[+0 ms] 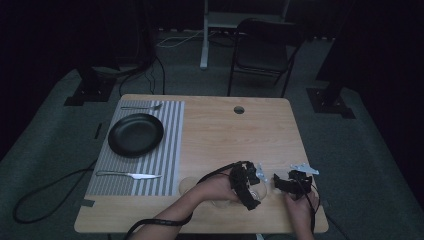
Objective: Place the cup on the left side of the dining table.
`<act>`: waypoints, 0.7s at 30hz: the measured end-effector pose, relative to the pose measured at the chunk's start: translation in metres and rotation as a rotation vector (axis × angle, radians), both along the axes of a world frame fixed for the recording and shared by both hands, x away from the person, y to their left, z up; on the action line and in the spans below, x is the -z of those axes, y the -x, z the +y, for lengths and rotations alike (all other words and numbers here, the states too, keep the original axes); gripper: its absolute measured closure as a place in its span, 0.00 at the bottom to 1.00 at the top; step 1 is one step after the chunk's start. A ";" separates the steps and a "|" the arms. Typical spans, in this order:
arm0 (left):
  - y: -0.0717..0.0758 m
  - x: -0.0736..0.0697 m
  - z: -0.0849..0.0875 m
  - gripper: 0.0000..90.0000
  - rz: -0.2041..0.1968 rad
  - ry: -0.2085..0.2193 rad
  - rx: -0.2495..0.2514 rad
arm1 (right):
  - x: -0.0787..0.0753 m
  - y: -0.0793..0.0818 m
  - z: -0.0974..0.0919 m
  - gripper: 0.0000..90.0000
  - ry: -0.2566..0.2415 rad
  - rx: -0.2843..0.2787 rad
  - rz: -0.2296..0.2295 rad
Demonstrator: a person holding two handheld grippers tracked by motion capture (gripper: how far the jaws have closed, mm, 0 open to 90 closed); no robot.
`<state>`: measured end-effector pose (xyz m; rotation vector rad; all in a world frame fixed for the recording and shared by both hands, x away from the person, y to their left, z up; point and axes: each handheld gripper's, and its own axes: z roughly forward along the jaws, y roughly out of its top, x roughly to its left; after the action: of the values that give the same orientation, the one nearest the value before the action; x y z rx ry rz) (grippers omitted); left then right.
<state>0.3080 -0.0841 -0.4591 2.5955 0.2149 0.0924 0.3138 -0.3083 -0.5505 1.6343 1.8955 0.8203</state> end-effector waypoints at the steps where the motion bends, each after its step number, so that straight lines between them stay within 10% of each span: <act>1: 0.000 0.001 -0.002 0.03 0.002 -0.010 0.000 | 0.000 0.000 0.000 0.13 0.000 0.000 0.000; 21: -0.001 0.012 -0.022 0.03 0.025 -0.140 -0.055 | 0.000 0.000 0.000 0.14 0.000 0.000 0.000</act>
<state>0.3088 -0.1061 -0.4713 2.7318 0.2992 0.0984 0.3138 -0.3083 -0.5504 1.6344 1.8957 0.8201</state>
